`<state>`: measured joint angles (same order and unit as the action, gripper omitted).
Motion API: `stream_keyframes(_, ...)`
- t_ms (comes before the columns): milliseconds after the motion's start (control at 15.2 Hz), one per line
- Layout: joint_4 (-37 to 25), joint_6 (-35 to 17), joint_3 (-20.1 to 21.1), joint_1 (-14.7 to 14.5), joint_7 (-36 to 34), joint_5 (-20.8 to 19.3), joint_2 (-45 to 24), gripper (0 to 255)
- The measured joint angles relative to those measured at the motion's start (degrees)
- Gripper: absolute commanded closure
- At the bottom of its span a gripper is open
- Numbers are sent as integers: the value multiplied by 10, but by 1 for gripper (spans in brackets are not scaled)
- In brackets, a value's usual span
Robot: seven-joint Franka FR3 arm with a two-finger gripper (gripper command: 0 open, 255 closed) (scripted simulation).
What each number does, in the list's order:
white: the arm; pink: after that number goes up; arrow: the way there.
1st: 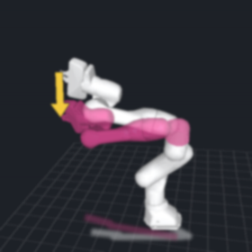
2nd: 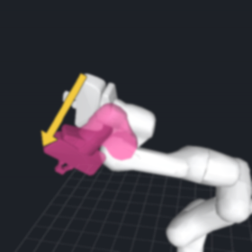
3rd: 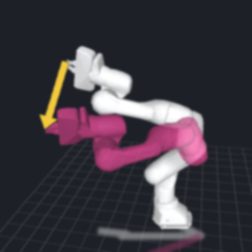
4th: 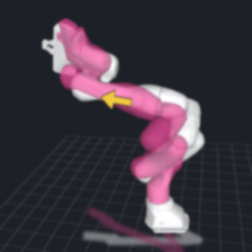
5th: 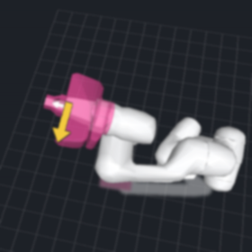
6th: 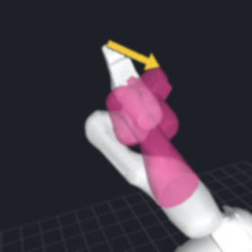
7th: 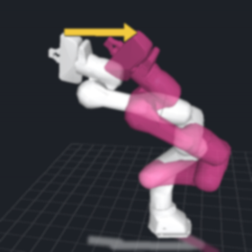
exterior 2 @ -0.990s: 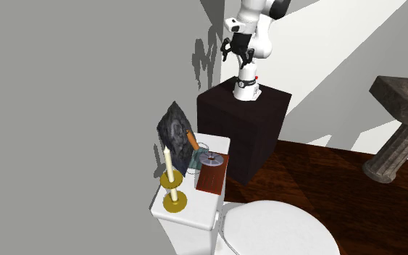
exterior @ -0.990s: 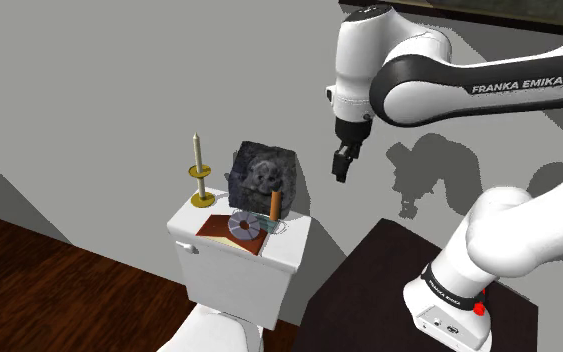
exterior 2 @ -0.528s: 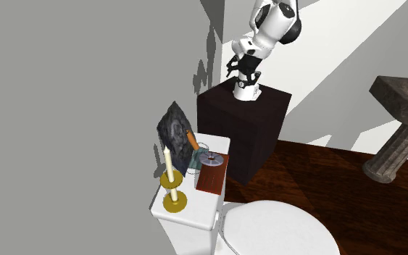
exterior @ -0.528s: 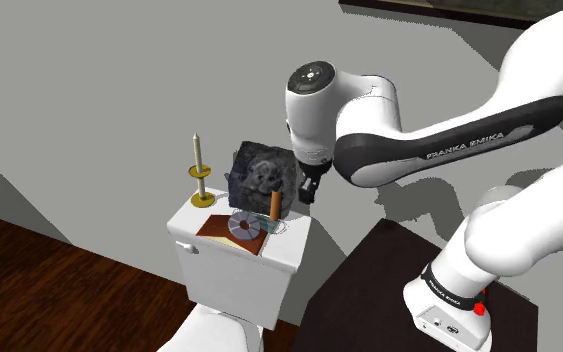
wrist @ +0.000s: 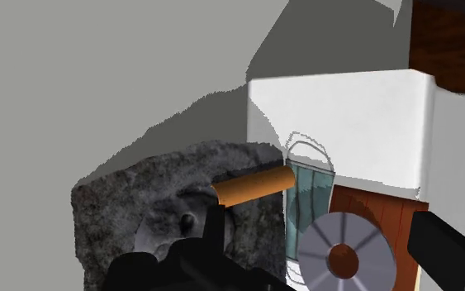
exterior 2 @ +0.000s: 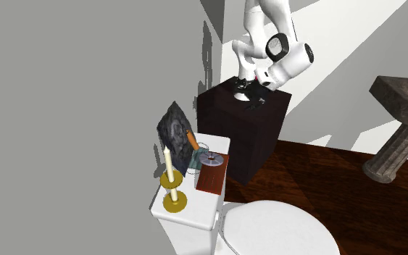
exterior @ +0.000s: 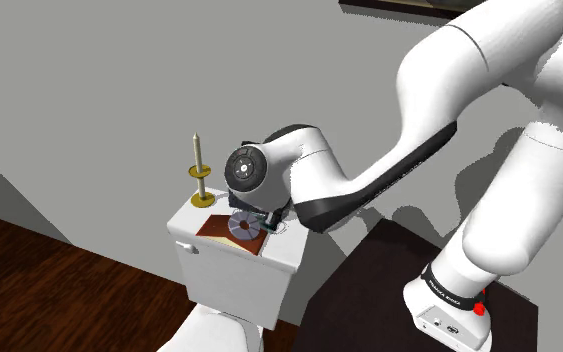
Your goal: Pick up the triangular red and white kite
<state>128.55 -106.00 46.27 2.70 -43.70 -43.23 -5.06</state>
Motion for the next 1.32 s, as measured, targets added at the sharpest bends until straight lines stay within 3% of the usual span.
stream_keyframes(198, -55, 61, -11, -46, -73, -112, -116, 0)
stream_keyframes(462, -131, 136, -56, -124, -123, -224, -243, 0)
stream_keyframes(858, -267, 220, -136, -236, -136, -351, -409, 0)
stream_keyframes(1320, -464, 269, -232, -342, -96, -472, -601, 0)
